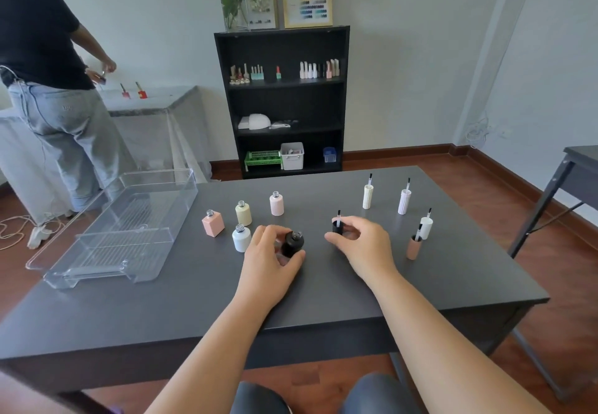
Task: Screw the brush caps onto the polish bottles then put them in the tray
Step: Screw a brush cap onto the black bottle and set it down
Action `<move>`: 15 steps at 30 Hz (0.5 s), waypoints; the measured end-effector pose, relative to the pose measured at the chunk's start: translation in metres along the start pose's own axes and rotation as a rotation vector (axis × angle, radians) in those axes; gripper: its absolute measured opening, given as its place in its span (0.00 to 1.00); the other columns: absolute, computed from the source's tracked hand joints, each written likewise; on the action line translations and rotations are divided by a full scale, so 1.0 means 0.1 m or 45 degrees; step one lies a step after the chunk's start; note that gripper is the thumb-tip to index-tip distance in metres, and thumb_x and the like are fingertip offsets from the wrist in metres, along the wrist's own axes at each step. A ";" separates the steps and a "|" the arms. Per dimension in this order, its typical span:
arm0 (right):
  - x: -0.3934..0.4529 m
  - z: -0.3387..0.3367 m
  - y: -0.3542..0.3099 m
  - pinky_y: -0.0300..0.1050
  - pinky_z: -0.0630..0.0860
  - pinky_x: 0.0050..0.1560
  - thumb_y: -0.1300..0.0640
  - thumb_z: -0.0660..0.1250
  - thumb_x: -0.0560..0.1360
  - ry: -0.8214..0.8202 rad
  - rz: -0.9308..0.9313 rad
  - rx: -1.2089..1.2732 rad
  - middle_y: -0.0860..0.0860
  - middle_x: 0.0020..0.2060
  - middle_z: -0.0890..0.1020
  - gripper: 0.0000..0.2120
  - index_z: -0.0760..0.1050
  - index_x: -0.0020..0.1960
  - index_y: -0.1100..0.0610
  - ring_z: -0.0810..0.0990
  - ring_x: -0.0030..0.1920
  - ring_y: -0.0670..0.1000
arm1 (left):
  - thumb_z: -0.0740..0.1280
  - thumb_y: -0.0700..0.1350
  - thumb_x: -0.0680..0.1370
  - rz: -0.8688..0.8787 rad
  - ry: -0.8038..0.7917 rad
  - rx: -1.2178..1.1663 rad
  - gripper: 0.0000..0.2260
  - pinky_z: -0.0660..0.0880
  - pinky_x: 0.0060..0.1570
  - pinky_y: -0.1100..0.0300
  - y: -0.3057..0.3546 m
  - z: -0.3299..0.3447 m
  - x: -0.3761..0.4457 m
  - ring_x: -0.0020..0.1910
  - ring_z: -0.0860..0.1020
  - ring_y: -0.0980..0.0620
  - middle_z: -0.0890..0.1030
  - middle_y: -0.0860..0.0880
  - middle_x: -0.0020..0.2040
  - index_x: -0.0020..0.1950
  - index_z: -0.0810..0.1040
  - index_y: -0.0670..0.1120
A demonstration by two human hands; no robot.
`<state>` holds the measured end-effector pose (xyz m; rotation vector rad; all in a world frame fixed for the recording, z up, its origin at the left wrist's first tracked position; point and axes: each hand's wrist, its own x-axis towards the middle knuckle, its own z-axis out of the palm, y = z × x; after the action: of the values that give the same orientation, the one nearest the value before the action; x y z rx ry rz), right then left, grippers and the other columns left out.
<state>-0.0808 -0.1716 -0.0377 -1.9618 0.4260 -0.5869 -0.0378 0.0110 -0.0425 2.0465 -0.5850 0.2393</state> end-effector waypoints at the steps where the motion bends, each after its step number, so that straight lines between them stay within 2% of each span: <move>1: -0.03 0.00 0.00 0.27 0.71 0.39 0.52 0.76 0.68 -0.042 -0.040 0.026 0.45 0.38 0.82 0.10 0.82 0.49 0.46 0.78 0.37 0.39 | 0.75 0.44 0.70 -0.009 0.009 -0.012 0.15 0.70 0.40 0.76 0.01 -0.01 -0.01 0.40 0.76 0.64 0.74 0.58 0.50 0.48 0.73 0.59; 3: -0.07 -0.01 0.00 0.31 0.71 0.41 0.49 0.74 0.70 -0.109 -0.103 0.045 0.47 0.40 0.83 0.10 0.83 0.51 0.46 0.78 0.40 0.43 | 0.75 0.44 0.70 -0.024 0.034 -0.020 0.15 0.69 0.39 0.77 0.01 -0.03 -0.03 0.38 0.76 0.62 0.74 0.59 0.48 0.48 0.74 0.61; 5: -0.08 -0.02 -0.02 0.31 0.72 0.43 0.48 0.71 0.74 -0.158 -0.125 0.038 0.45 0.41 0.83 0.09 0.81 0.53 0.46 0.80 0.43 0.45 | 0.75 0.44 0.70 -0.012 0.061 -0.006 0.16 0.68 0.39 0.78 0.01 -0.04 -0.04 0.40 0.75 0.63 0.75 0.60 0.47 0.50 0.76 0.61; 9: -0.11 -0.01 -0.01 0.27 0.70 0.43 0.51 0.69 0.76 -0.253 -0.177 0.052 0.40 0.39 0.82 0.08 0.80 0.54 0.45 0.80 0.41 0.40 | 0.75 0.43 0.70 0.036 0.084 0.035 0.16 0.67 0.42 0.79 0.01 -0.04 -0.05 0.42 0.73 0.67 0.75 0.61 0.46 0.54 0.78 0.57; 12: -0.12 -0.01 -0.01 0.27 0.69 0.43 0.52 0.70 0.75 -0.239 -0.299 0.019 0.45 0.41 0.80 0.11 0.81 0.57 0.49 0.77 0.42 0.40 | 0.75 0.42 0.70 0.045 0.097 0.025 0.17 0.68 0.43 0.77 0.00 -0.05 -0.05 0.44 0.73 0.67 0.76 0.59 0.46 0.55 0.78 0.57; 15: -0.11 -0.04 -0.02 0.27 0.68 0.39 0.52 0.71 0.74 -0.188 -0.286 0.112 0.44 0.36 0.76 0.11 0.81 0.56 0.49 0.75 0.37 0.40 | 0.75 0.41 0.70 0.033 0.095 0.016 0.17 0.67 0.43 0.77 0.02 -0.05 -0.04 0.43 0.73 0.68 0.75 0.59 0.46 0.55 0.79 0.56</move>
<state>-0.0916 -0.1678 -0.0372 -1.9657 0.0865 -0.5868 -0.0417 0.0161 -0.0401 2.0338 -0.5651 0.3343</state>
